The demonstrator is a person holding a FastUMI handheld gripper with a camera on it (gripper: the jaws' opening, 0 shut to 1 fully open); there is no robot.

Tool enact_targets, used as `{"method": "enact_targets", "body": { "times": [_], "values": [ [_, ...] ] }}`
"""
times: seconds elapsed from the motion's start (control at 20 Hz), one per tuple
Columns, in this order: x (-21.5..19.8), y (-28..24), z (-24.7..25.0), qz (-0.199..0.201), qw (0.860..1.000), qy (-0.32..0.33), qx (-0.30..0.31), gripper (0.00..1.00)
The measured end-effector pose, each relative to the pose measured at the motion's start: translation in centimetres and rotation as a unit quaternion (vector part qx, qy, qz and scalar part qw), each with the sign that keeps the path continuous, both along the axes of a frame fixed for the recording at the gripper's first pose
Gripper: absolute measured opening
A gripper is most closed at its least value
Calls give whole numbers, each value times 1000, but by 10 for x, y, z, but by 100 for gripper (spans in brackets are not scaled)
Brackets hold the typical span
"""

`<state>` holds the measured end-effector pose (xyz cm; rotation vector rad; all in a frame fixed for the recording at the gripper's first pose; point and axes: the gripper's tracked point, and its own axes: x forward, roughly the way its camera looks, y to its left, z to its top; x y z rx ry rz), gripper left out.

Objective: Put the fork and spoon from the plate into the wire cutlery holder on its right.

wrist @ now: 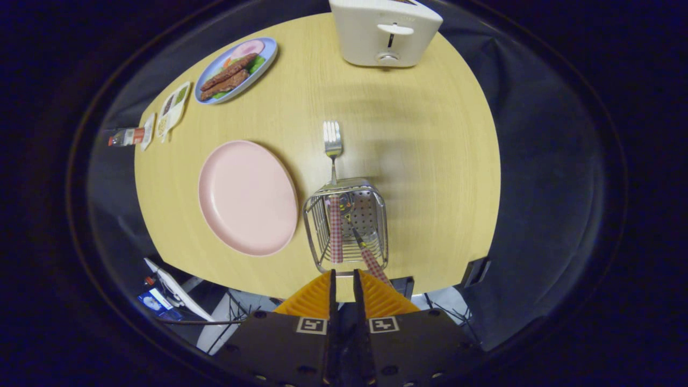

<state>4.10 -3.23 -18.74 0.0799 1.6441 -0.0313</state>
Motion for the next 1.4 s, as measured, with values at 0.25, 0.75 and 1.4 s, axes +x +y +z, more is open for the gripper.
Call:
{"method": "enact_targets", "body": {
  "times": [0.25, 0.75, 1.4],
  "values": [
    [26, 7, 22, 17, 993, -119, 13, 58],
    [66, 28, 132, 39, 877, -478, 21, 90],
    [-8, 43, 265, 13, 679, -734, -20, 90]
  ]
}}
